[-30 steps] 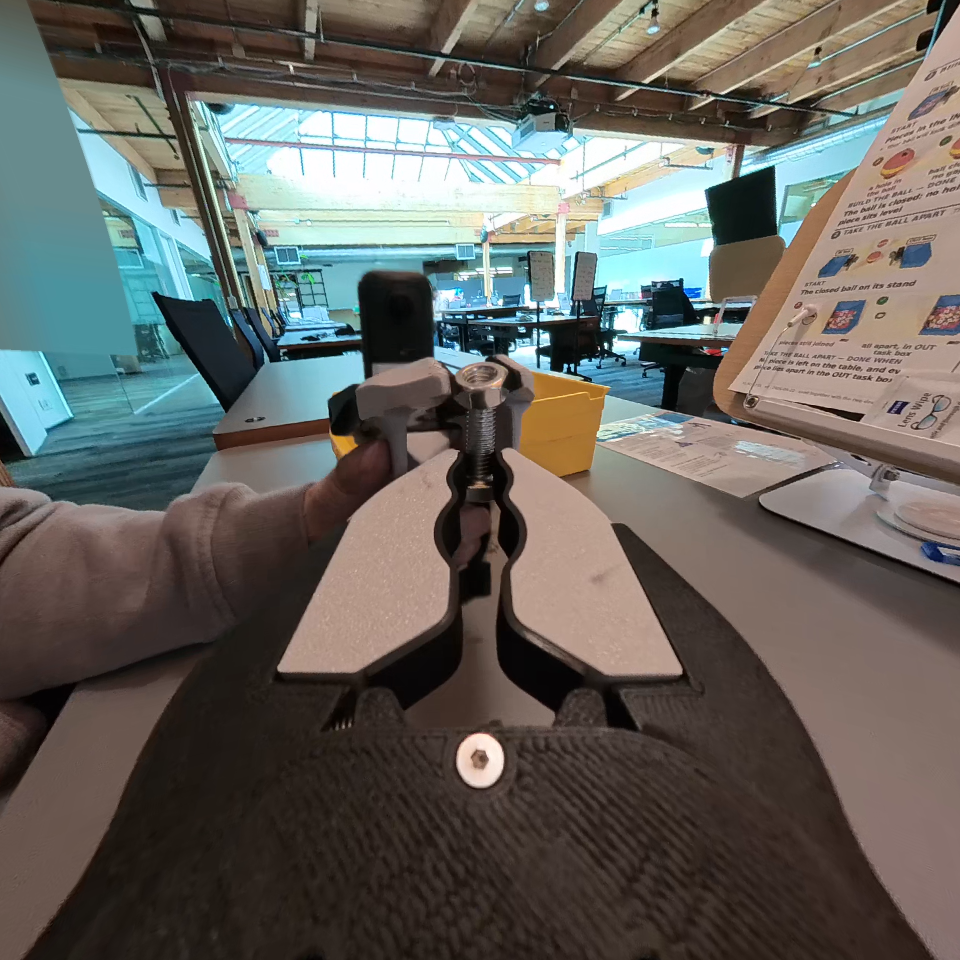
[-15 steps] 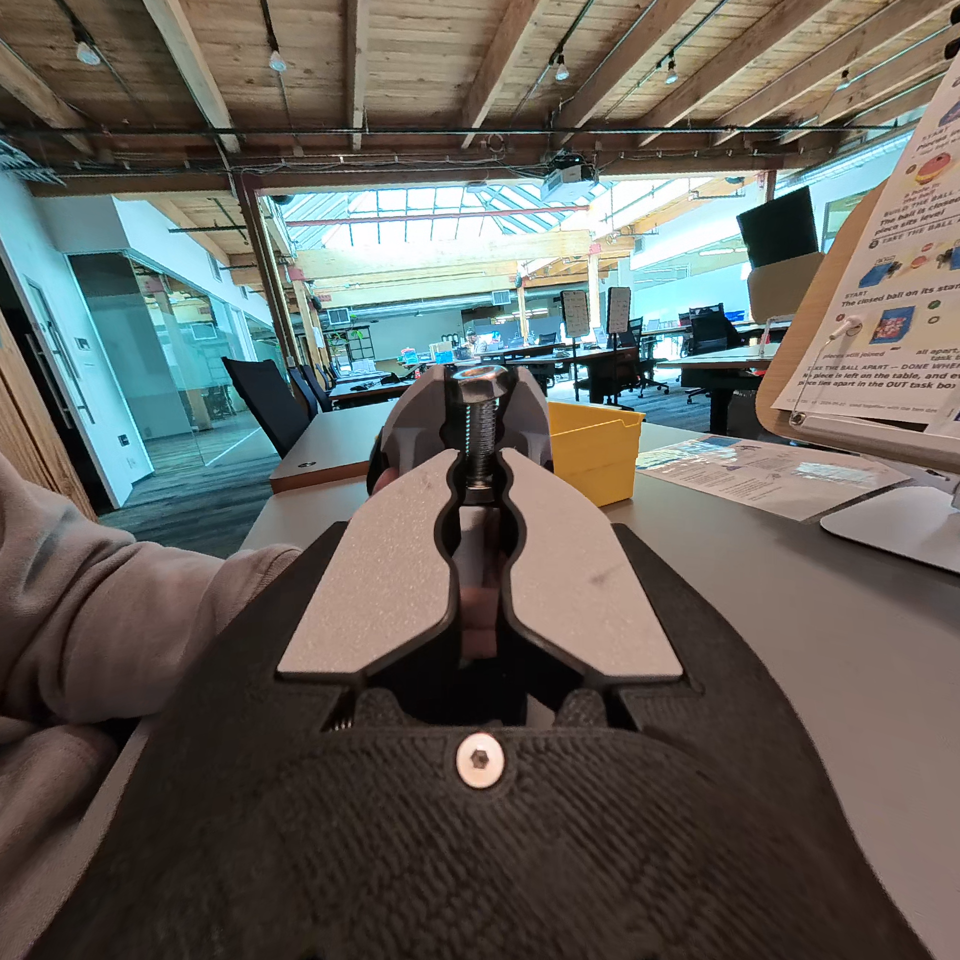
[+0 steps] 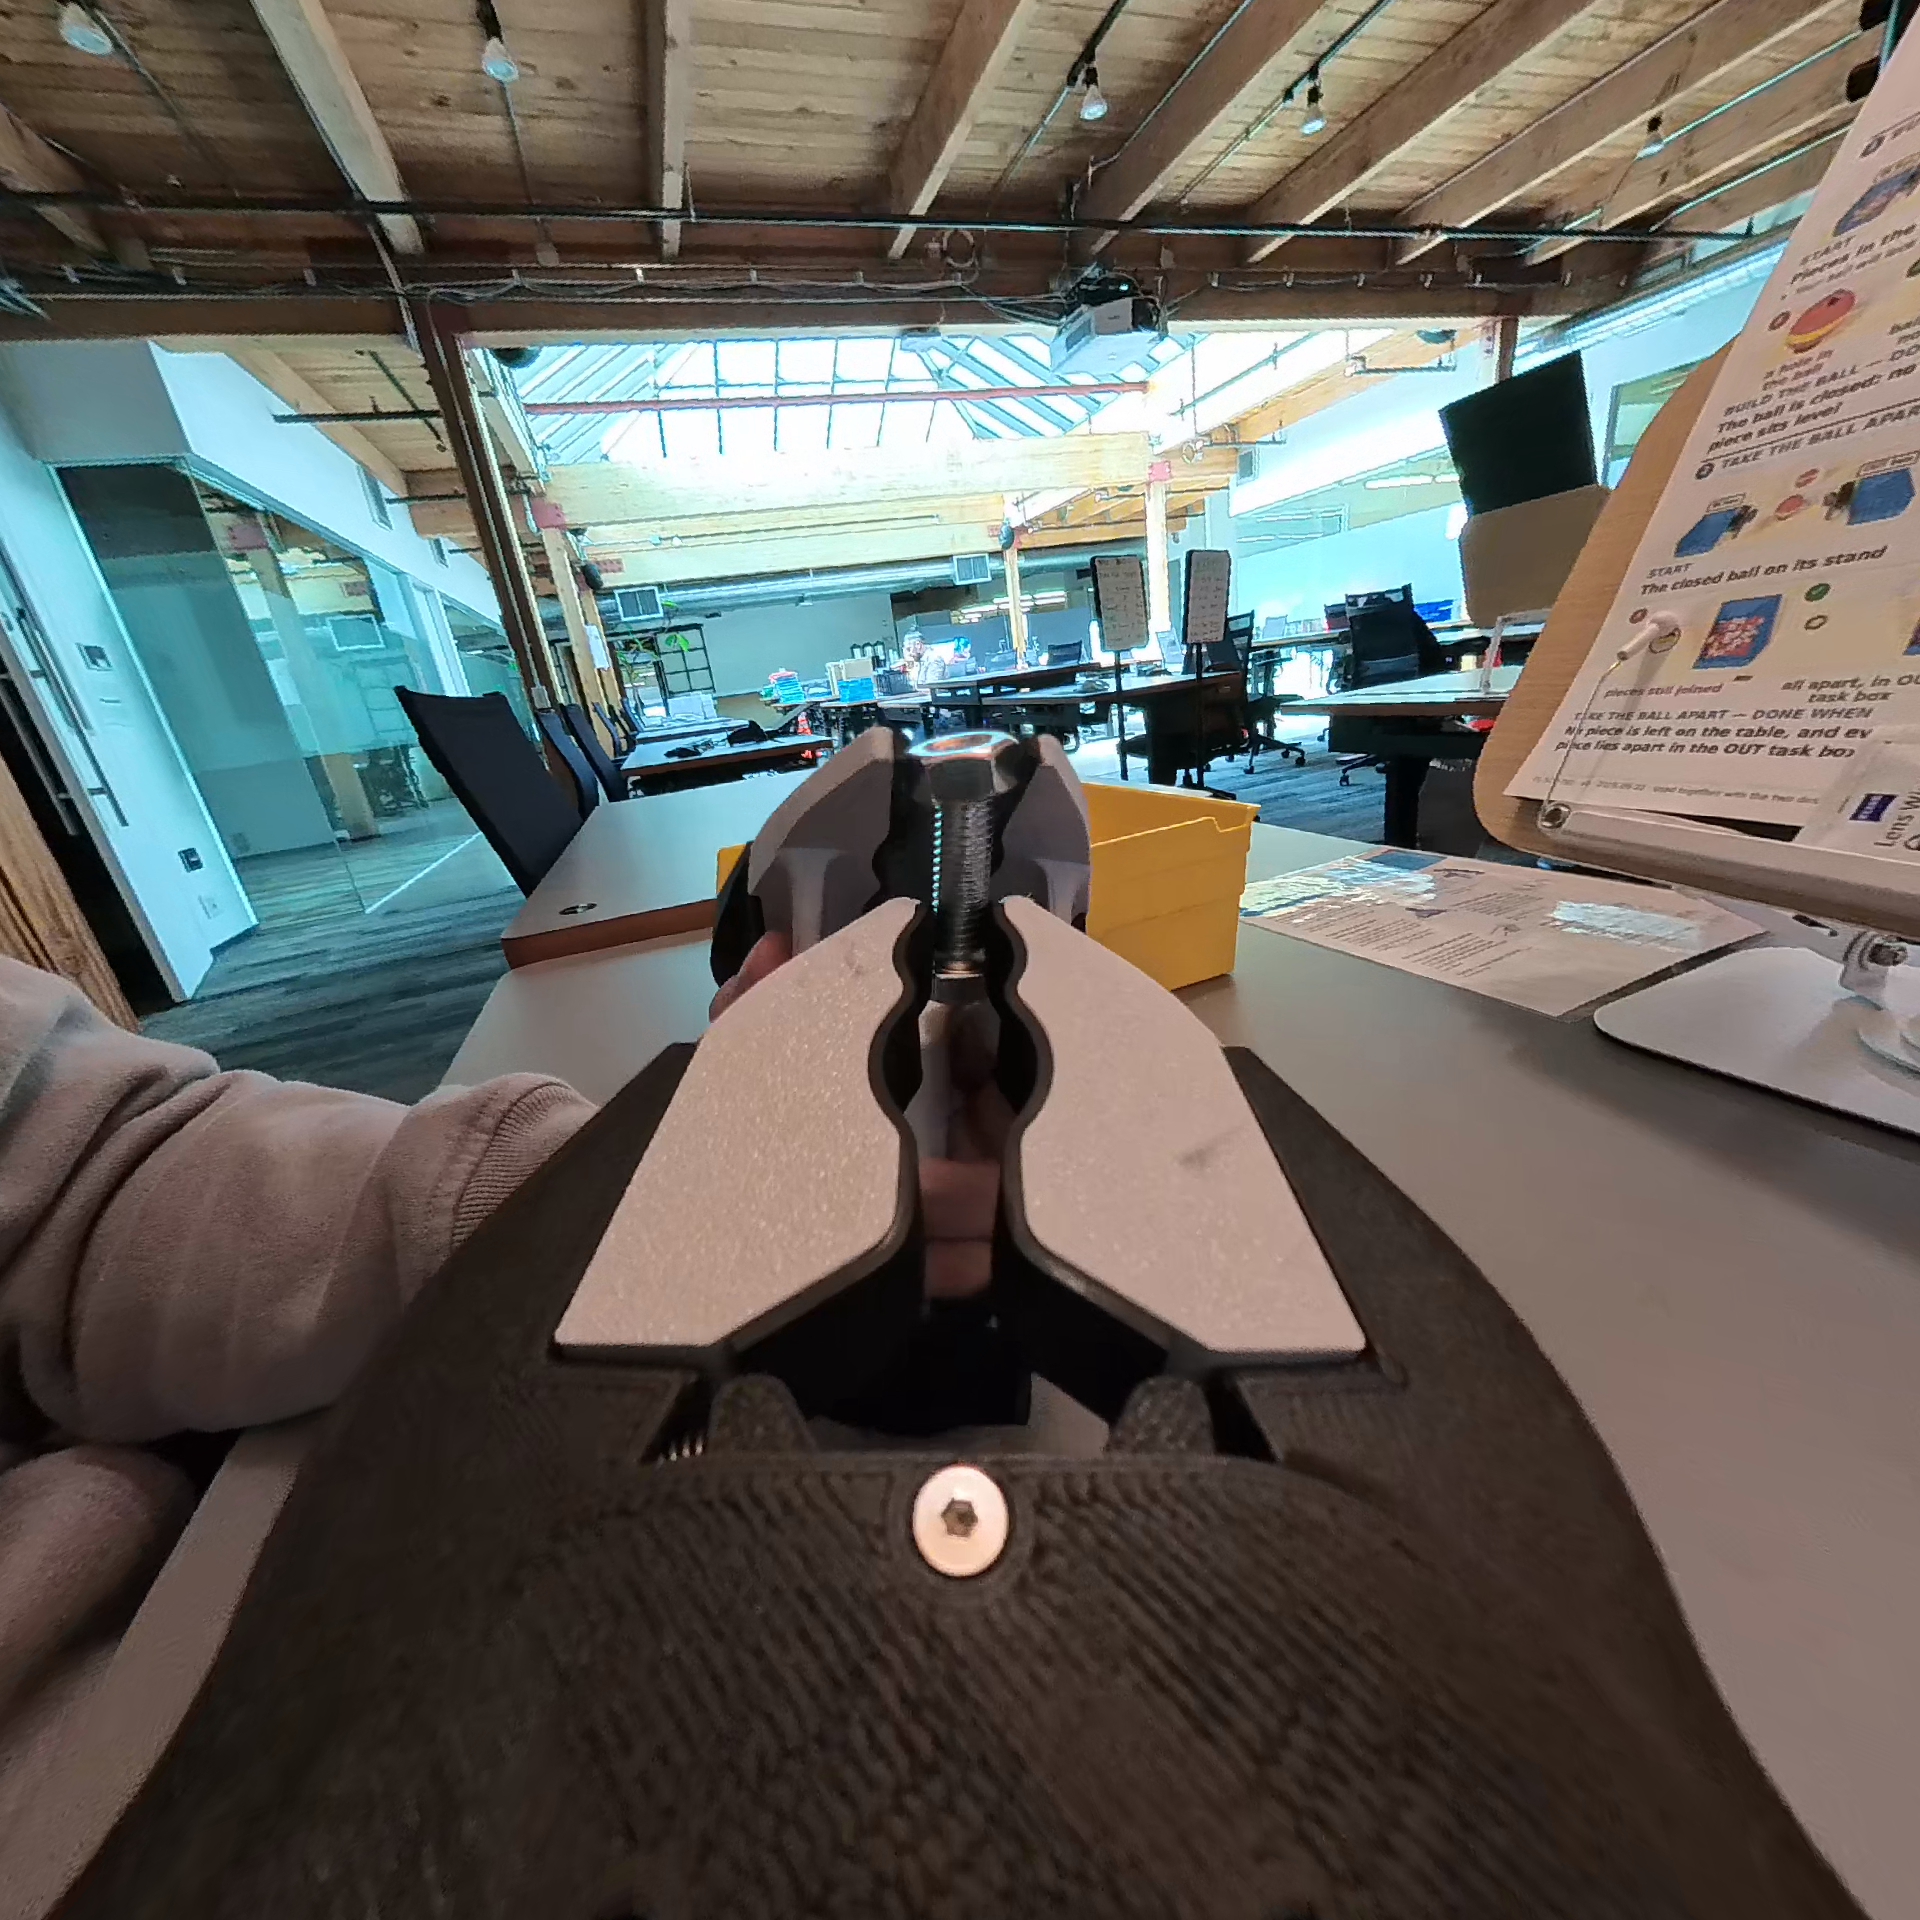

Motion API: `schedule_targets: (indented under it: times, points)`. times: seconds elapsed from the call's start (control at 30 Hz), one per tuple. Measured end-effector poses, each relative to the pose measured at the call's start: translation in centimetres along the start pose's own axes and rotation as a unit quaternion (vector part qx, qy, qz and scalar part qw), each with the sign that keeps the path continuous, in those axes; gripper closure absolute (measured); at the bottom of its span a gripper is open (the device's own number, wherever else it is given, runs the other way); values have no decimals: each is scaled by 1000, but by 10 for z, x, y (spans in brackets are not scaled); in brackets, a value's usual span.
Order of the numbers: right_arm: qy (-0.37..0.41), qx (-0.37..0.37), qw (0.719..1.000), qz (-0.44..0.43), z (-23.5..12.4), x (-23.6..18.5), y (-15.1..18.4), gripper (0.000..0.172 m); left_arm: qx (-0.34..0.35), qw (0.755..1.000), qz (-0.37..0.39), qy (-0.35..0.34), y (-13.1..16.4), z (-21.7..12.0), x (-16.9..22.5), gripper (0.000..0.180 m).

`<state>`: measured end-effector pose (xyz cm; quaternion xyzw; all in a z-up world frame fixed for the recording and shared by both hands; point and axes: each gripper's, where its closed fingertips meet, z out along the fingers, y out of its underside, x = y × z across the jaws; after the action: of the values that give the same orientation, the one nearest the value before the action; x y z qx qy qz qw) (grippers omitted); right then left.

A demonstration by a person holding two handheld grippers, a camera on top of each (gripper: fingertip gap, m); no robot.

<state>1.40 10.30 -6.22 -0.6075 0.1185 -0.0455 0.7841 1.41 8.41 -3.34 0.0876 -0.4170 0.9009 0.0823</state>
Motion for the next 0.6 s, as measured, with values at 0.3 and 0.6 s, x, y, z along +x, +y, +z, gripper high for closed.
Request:
schedule_targets:
  times: [0.3, 0.6]
  points:
    - [9, -10, 1000, -14, -1, 3, 2, 163, -10, 1000, -8, -6, 0, -1, -2, 162]
    - [12, -15, 1000, -15, -1, 4, 4, 162, -26, 999, 24, -23, 2, -1, -4, 162]
